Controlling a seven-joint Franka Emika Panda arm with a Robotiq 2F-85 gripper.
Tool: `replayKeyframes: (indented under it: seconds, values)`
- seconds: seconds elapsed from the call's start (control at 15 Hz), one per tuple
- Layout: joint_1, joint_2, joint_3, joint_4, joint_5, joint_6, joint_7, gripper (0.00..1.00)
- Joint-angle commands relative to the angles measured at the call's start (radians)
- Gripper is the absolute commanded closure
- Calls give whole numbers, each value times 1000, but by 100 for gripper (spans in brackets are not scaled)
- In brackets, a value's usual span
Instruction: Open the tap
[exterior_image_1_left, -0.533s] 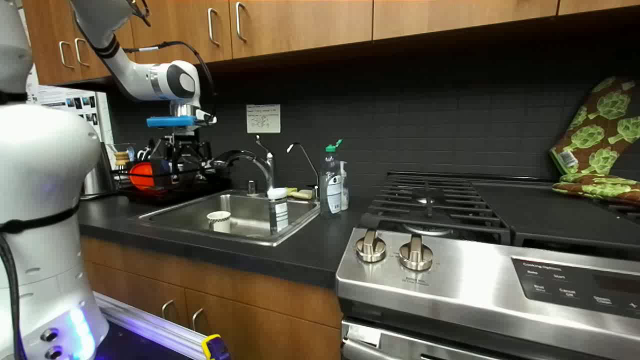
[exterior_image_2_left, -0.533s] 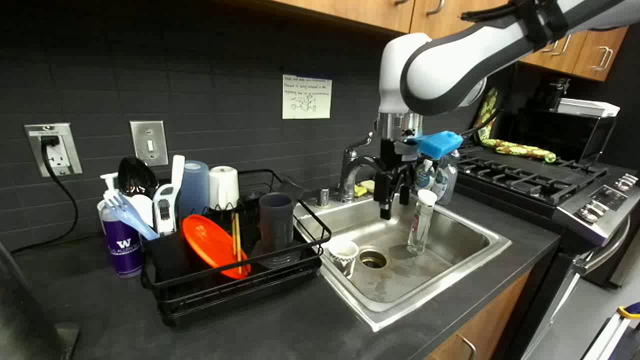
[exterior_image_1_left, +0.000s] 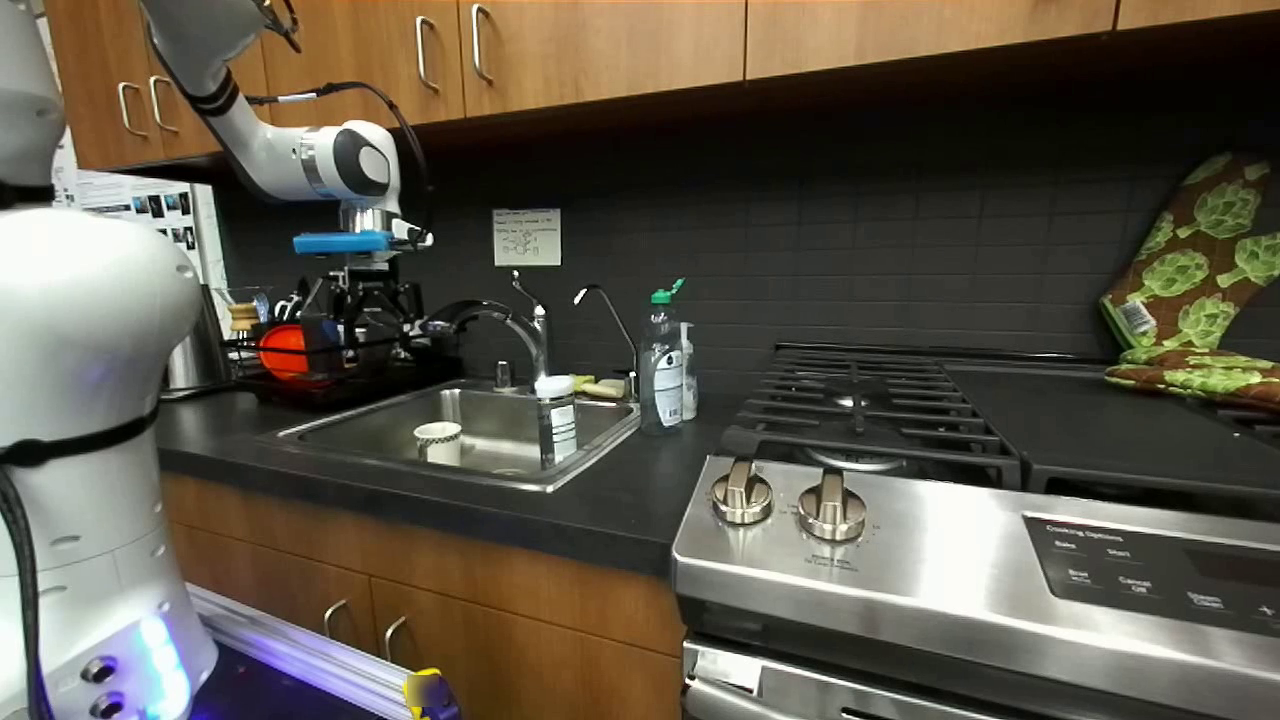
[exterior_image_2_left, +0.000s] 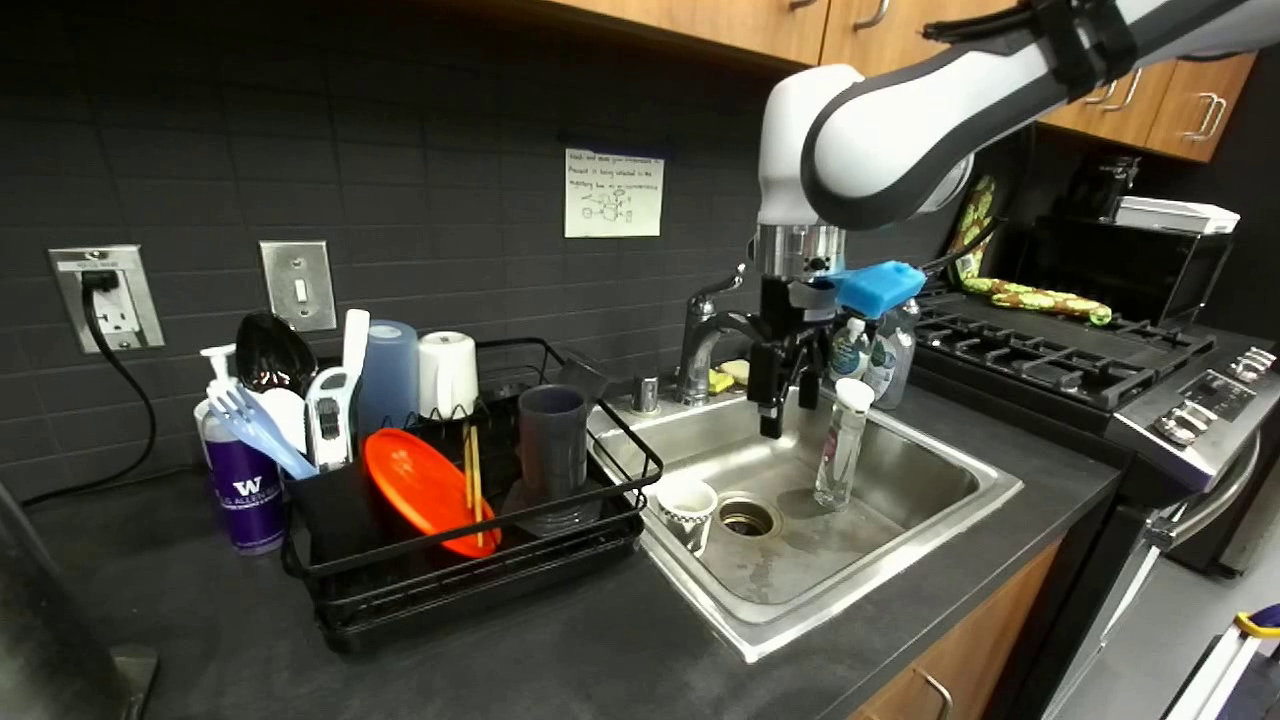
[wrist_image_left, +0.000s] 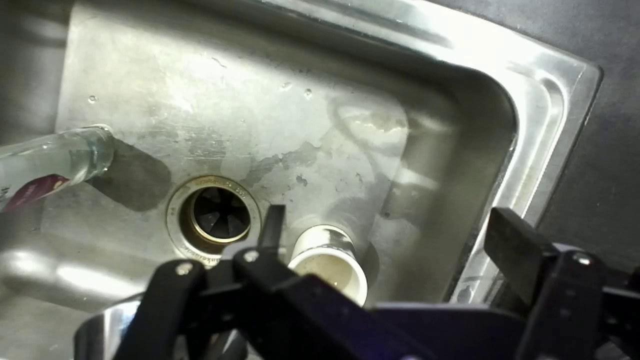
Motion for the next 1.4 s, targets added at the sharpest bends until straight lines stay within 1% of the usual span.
replayKeyframes:
  seconds: [0.0, 0.27, 0.53, 0.67, 0.93, 1.33]
  values:
    - [8, -46, -9, -32, 14, 30, -9, 0]
    - [7, -85, -12, -65, 23, 70, -1, 0]
    - [6, -147, -35, -118, 92, 90, -45, 0]
    - [1, -183, -59, -147, 141, 108, -63, 0]
    - [-11, -257, -121, -204, 233, 159, -100, 0]
    - [2, -371, -245, -291, 457, 214, -232, 0]
